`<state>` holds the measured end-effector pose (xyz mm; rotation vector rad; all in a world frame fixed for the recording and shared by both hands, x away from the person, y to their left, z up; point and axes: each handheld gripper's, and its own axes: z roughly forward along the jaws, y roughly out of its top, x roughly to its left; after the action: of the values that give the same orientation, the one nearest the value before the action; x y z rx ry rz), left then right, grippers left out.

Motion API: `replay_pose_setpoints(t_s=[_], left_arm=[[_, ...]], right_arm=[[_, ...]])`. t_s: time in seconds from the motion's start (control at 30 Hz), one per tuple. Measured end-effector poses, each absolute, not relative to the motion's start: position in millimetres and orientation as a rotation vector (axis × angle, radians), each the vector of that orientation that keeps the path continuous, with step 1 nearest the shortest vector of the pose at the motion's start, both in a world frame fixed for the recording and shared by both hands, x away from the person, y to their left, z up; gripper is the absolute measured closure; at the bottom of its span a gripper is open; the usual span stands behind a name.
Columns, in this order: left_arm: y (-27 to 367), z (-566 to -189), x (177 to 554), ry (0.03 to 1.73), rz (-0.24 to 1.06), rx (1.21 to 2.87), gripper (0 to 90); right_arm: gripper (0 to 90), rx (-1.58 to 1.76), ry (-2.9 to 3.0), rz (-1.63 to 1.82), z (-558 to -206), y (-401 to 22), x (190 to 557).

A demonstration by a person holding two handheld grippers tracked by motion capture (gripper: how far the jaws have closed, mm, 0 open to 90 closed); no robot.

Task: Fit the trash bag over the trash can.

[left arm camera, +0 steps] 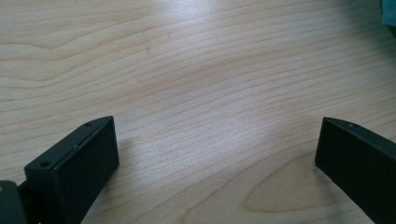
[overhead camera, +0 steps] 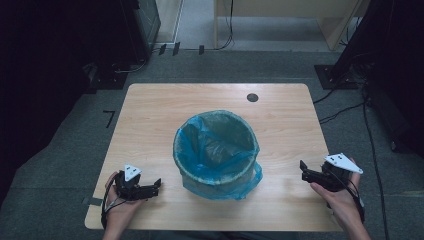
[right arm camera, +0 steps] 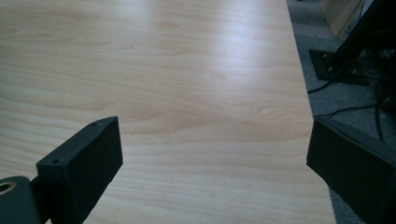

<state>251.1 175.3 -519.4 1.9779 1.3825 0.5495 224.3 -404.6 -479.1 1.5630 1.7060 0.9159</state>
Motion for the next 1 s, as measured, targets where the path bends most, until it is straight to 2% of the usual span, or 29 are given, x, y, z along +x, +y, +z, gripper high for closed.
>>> replay_pose_setpoints(t_s=[0.53, 1.0], left_arm=[[172.6, -519.8, 251.3, 1.398, 0.581, 1.996, 0.0], [173.1, -519.8, 253.3, 1.403, 0.585, 1.994, 0.0]], right_arm=[[4.6, 1.714, 1.697, 0.772, -523.4, -419.5, 214.1], [4.0, 1.805, 1.660, 0.713, -525.4, -425.1, 217.1]])
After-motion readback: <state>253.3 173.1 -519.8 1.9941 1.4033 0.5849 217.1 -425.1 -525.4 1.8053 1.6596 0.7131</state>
